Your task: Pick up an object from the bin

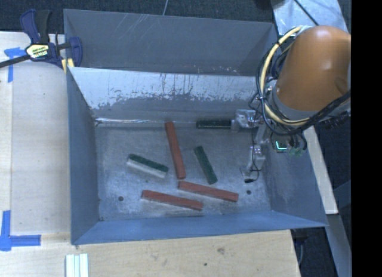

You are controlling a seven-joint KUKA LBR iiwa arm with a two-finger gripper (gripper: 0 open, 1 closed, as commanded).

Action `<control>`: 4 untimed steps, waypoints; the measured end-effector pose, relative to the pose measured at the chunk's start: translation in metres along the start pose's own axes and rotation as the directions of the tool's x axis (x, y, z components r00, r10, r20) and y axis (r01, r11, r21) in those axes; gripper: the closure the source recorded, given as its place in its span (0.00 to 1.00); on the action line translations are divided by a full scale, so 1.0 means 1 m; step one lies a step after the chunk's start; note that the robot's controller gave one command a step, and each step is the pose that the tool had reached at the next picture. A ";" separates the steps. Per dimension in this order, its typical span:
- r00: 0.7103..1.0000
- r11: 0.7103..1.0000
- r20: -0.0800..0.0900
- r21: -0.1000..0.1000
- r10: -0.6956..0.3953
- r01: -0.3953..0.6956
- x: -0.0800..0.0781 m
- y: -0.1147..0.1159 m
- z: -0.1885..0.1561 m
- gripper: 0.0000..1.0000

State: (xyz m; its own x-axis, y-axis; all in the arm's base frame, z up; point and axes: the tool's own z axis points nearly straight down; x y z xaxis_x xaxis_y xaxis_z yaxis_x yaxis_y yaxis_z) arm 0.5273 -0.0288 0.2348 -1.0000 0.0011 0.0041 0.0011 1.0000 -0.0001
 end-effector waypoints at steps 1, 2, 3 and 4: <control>1.000 1.000 0.008 0.000 0.000 0.000 -0.002 0.000 -0.004 0.00; 1.000 1.000 0.015 0.001 0.002 -0.002 0.003 -0.002 0.042 0.00; 0.998 0.998 0.010 0.000 0.068 -0.068 0.027 0.034 0.108 0.00; 0.999 0.999 0.017 0.000 -0.051 0.051 0.007 0.005 0.161 1.00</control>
Offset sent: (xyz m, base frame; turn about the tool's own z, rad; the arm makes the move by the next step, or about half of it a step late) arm -0.0178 -0.0070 -0.1466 0.0041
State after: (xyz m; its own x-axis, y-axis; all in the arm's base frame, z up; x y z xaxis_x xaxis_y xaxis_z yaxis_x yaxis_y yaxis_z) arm 0.5195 -0.0237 0.0734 -0.9987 -0.0496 -0.0131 -0.0496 0.9988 -0.0002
